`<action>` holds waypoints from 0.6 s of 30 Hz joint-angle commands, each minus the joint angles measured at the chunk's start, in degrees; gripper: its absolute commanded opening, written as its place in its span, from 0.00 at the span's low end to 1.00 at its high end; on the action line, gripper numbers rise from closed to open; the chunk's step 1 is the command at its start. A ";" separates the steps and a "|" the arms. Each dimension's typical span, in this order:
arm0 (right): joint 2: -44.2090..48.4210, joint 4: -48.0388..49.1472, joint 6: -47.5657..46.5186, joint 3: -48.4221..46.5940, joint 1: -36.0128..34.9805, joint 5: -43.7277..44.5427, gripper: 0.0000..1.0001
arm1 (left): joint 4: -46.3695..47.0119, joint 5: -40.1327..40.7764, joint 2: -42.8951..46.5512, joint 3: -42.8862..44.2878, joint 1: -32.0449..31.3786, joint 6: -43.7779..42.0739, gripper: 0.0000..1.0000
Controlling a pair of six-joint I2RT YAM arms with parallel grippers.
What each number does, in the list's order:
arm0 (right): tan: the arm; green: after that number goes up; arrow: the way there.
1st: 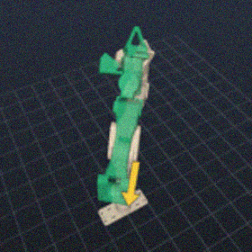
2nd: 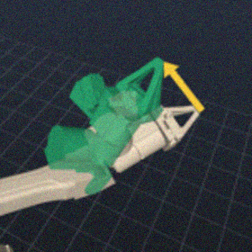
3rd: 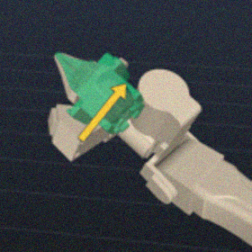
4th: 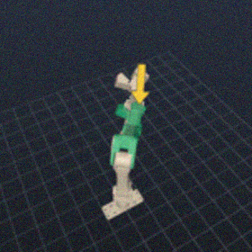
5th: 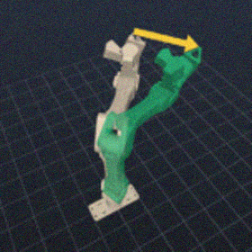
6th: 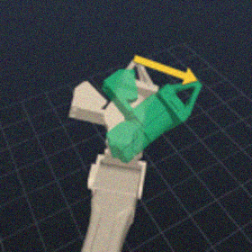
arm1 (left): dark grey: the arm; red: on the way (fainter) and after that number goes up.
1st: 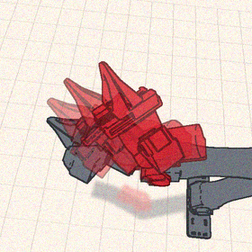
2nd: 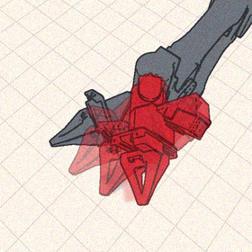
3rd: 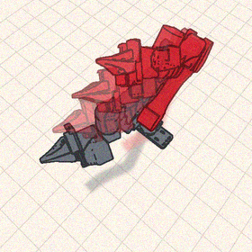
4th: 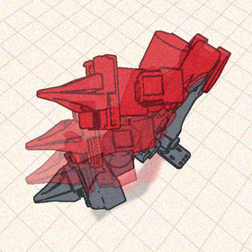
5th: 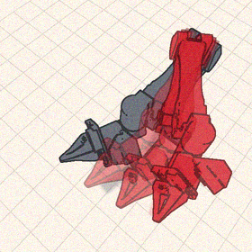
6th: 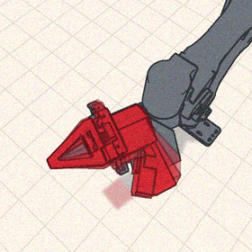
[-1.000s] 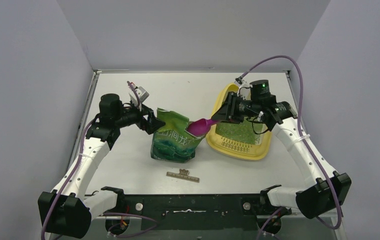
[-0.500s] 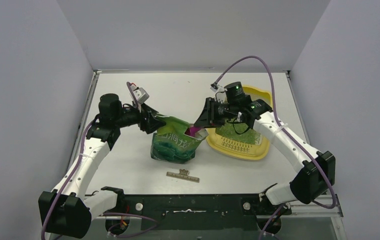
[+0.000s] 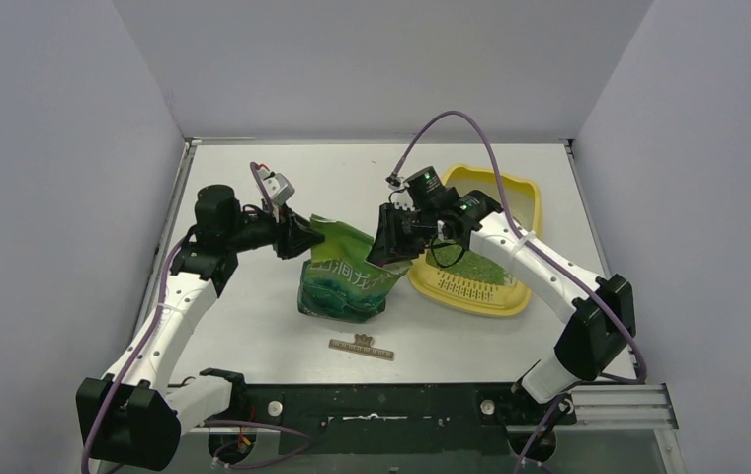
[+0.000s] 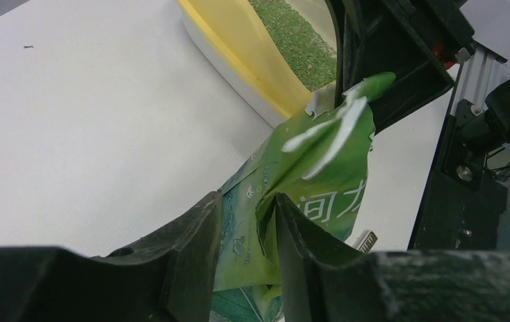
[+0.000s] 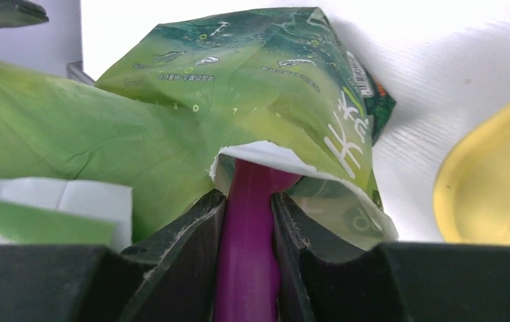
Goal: Fill the litter box with clean litter
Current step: 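Scoop the cat litter from the cat litter bag.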
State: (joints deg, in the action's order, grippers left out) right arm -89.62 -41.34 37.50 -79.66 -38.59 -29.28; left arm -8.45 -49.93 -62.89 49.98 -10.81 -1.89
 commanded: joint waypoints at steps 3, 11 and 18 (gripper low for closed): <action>2.24 -9.93 -4.50 -8.14 -1.05 13.85 0.00 | 1.56 -1.08 0.64 0.65 0.11 -0.74 0.20; 0.96 -12.18 -5.86 -8.04 -1.40 13.65 0.00 | 1.35 -1.97 0.49 0.65 0.00 -1.17 0.00; -3.64 -10.05 -4.46 -7.60 -5.14 16.19 0.00 | 1.15 -2.22 0.21 0.74 -0.05 -1.44 0.00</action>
State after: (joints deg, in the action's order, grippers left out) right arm -90.37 -51.09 33.30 -86.54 -41.04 -16.10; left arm -8.58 -51.24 -62.89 49.98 -10.83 -2.26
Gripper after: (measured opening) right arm 0.280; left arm 0.006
